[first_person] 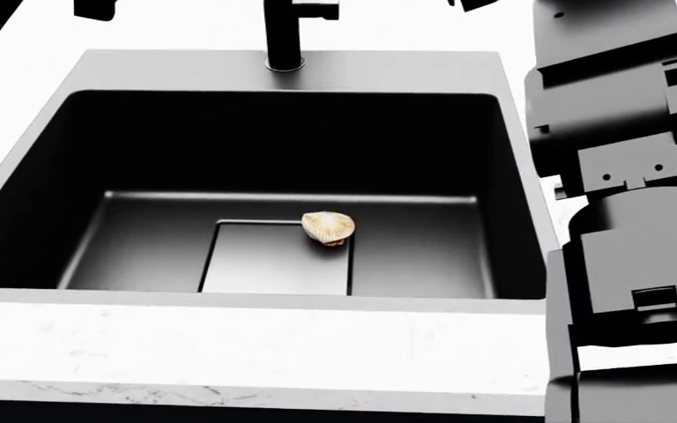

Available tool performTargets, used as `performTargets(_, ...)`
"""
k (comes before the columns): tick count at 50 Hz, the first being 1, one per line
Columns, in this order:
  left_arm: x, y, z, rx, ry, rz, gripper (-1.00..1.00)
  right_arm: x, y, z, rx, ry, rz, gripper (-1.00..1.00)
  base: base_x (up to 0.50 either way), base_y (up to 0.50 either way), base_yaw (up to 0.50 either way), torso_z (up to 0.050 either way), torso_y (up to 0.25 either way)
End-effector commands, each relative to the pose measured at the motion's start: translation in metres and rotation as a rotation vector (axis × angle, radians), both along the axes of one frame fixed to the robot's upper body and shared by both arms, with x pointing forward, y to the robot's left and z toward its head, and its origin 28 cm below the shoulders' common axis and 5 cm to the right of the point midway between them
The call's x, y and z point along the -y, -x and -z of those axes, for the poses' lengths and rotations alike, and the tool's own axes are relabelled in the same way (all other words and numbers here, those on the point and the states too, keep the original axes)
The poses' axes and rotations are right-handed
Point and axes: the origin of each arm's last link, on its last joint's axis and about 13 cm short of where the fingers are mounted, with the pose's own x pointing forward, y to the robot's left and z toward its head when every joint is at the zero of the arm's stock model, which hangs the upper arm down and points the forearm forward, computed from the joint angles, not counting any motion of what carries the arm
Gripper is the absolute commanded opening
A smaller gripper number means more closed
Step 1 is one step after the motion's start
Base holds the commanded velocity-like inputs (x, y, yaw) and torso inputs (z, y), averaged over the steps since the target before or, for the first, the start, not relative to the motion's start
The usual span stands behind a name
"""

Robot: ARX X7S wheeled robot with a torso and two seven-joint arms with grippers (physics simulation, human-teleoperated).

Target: Turn on the sink faucet.

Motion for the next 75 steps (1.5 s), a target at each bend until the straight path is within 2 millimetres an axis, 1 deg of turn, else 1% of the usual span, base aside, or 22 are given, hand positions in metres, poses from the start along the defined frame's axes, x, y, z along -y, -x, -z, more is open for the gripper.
performTargets(1, 0.0, 0.0, -0.003, 0.008, 0.019, 0.014, 1.0, -0.004, -0.001, -0.001, 0.006, -0.011, -0.027, 1.0, 0.2, 0.0, 0.0, 0.0, 0.0)
performTargets(7, -0.003, -0.001, 0.003, -0.005, 0.02, 0.002, 1.0, -0.004, -0.001, 0.0, 0.0, -0.022, -0.018, 1.0, 0.2, 0.04, 0.0, 0.0, 0.0)
performTargets(23, -0.011, 0.001, 0.001, -0.001, 0.025, -0.026, 1.0, -0.004, -0.001, -0.001, -0.014, -0.021, -0.014, 1.0, 0.2, 0.17, 0.0, 0.0, 0.0)
performTargets(28, -0.008, 0.001, -0.002, 0.002, 0.022, -0.018, 1.0, -0.004, 0.0, -0.001, -0.019, -0.023, -0.008, 1.0, 0.2, 0.22, 0.0, 0.0, 0.0)
performTargets(34, -0.007, 0.0, 0.003, -0.001, 0.019, -0.02, 1.0, -0.004, 0.0, -0.001, -0.024, -0.028, -0.001, 1.0, 0.22, 0.11, 0.0, 0.0, 0.0)
performTargets(43, -0.009, 0.0, 0.004, -0.011, 0.017, -0.018, 1.0, -0.004, 0.0, -0.001, -0.031, -0.031, 0.009, 1.0, 0.22, 0.04, 0.0, 0.0, 0.0)
performTargets(46, -0.007, 0.0, 0.008, -0.017, 0.017, -0.019, 1.0, -0.004, 0.0, -0.001, -0.036, -0.036, 0.004, 1.0, 0.22, 0.04, 0.0, 0.0, 0.0)
performTargets(51, -0.008, 0.0, 0.006, -0.016, 0.014, -0.018, 1.0, -0.004, 0.0, -0.001, -0.031, -0.037, 0.007, 1.0, 0.22, 0.04, 0.0, 0.0, 0.0)
performTargets(54, -0.007, -0.001, 0.01, -0.021, 0.005, -0.019, 1.0, -0.004, 0.0, 0.0, -0.027, -0.038, 0.008, 1.0, 0.22, 0.04, 0.0, 0.0, 0.0)
performTargets(75, -0.009, 0.0, 0.006, -0.01, -0.012, -0.036, 1.0, -0.005, 0.0, 0.0, -0.024, -0.067, -0.003, 1.0, 0.23, 0.04, 0.0, 0.0, 0.0)
